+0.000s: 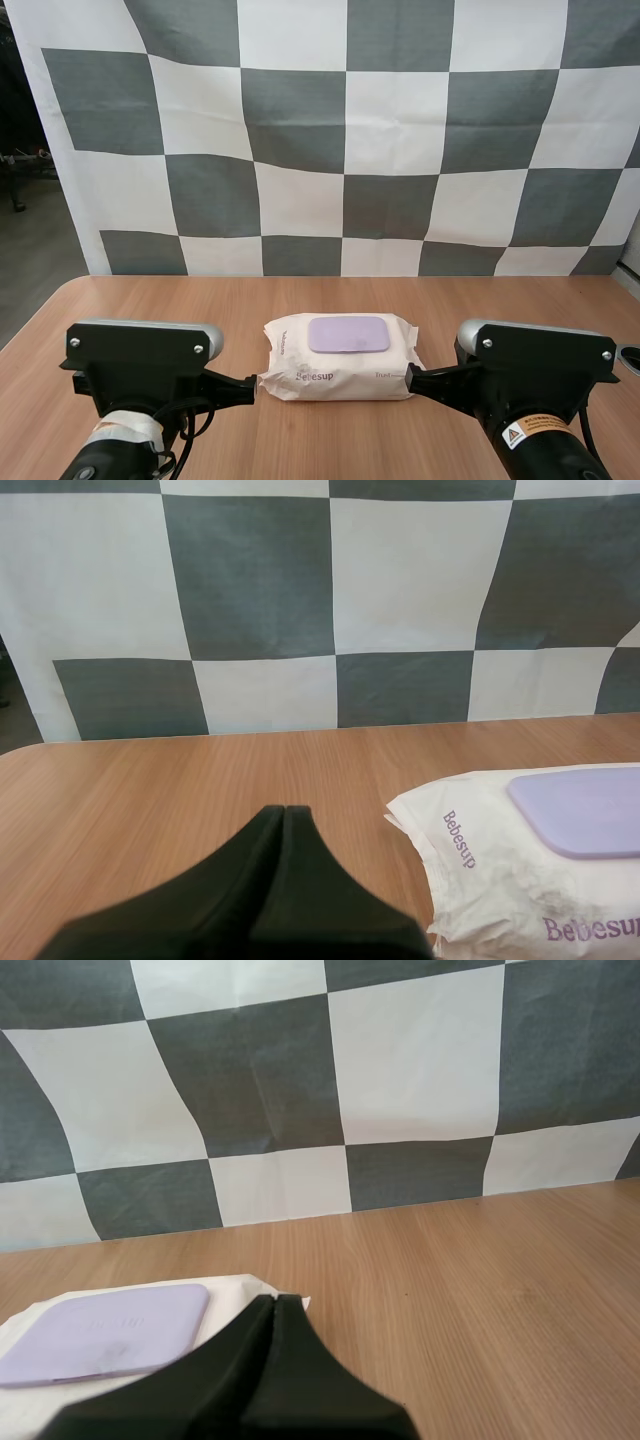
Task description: Open the wet wipes lid
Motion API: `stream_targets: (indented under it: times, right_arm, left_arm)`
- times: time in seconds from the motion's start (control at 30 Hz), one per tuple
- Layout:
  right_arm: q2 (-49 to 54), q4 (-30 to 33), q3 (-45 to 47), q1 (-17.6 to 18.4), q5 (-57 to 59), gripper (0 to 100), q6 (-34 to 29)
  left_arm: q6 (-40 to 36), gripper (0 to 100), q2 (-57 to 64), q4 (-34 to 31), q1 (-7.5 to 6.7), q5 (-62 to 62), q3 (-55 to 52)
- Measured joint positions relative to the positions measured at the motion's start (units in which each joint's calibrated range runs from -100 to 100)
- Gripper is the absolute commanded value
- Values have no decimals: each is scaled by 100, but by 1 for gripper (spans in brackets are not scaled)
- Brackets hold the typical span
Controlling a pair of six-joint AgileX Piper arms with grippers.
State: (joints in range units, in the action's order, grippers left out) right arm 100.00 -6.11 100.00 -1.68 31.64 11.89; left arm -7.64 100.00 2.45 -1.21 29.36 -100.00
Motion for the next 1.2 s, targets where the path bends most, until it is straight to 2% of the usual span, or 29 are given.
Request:
stream_targets:
  times: [0.07,0.2,0.4,0.57,0.67,0.87,1.03,1.2]
  right_arm:
    - [0,25,0,0,0,0,0]
    - [0,444,0,0,0,0,0]
    - [0,1278,0,0,0,0,0]
    - [0,1336,0,0,0,0,0]
    - [0,1433,0,0,-100,0,0]
    - [0,2336,0,0,-1346,0,0]
    - [0,3194,0,0,-2677,0,0]
    - [0,3966,-392,0,-3556,0,0]
  left_arm:
    - [0,0,0,0,31,18,0]
    - [0,0,0,5,209,18,0]
    - [0,0,0,15,209,18,0]
    - [9,0,0,-4,209,18,0]
    - [195,0,0,-283,209,-165,0]
    - [789,0,0,-1302,209,-1493,0]
    - [825,0,0,-2081,209,-2850,132]
    - [850,0,-47,-2188,209,-4156,948]
